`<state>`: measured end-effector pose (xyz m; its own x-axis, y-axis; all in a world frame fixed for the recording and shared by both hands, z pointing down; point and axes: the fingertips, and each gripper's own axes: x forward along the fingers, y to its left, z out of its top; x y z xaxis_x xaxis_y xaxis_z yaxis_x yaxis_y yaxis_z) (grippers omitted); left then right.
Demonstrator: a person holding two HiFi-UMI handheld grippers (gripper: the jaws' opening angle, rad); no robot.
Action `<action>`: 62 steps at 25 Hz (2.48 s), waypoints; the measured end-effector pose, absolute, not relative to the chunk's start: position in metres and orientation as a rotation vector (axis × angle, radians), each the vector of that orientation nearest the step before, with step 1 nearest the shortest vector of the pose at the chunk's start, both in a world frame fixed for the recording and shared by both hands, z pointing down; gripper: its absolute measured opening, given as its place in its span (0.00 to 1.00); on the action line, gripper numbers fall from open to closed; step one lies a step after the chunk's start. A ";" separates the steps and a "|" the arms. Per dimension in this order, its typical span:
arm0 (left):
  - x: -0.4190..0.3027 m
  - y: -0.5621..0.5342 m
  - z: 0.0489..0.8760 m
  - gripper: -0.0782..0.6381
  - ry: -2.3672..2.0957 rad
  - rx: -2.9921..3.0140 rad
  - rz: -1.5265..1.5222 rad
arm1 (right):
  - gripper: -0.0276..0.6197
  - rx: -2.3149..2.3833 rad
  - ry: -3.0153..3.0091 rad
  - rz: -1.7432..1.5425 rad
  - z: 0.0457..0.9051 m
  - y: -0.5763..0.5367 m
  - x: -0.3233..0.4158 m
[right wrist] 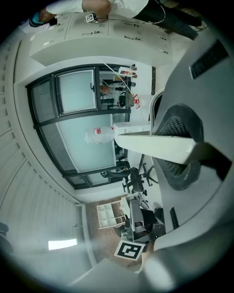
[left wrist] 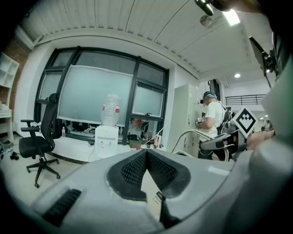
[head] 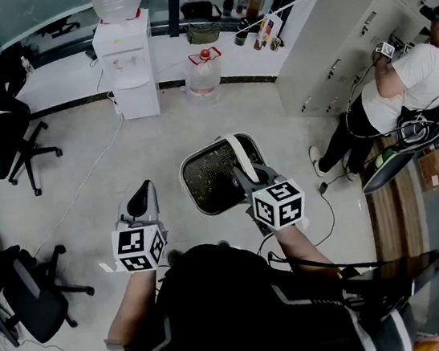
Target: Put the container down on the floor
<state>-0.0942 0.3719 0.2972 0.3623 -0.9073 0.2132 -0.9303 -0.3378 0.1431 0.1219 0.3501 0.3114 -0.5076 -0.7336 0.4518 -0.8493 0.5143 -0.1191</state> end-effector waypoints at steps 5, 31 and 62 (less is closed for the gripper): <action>-0.100 0.371 0.297 0.12 -1.622 2.407 0.138 | 0.08 1.334 -2.412 0.474 0.311 0.349 0.117; -0.178 0.384 0.295 0.12 -1.470 2.518 0.085 | 0.08 1.472 -2.371 0.512 0.301 0.348 0.056; -0.132 0.198 0.294 0.12 -1.527 2.436 0.140 | 0.08 1.328 -2.453 0.526 0.308 0.165 0.078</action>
<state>-0.1322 0.1983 0.2944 0.4422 -0.8698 0.2189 -0.8951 -0.4125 0.1694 0.0777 0.1648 0.3085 -0.5267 -0.7348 0.4274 -0.8454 0.5054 -0.1730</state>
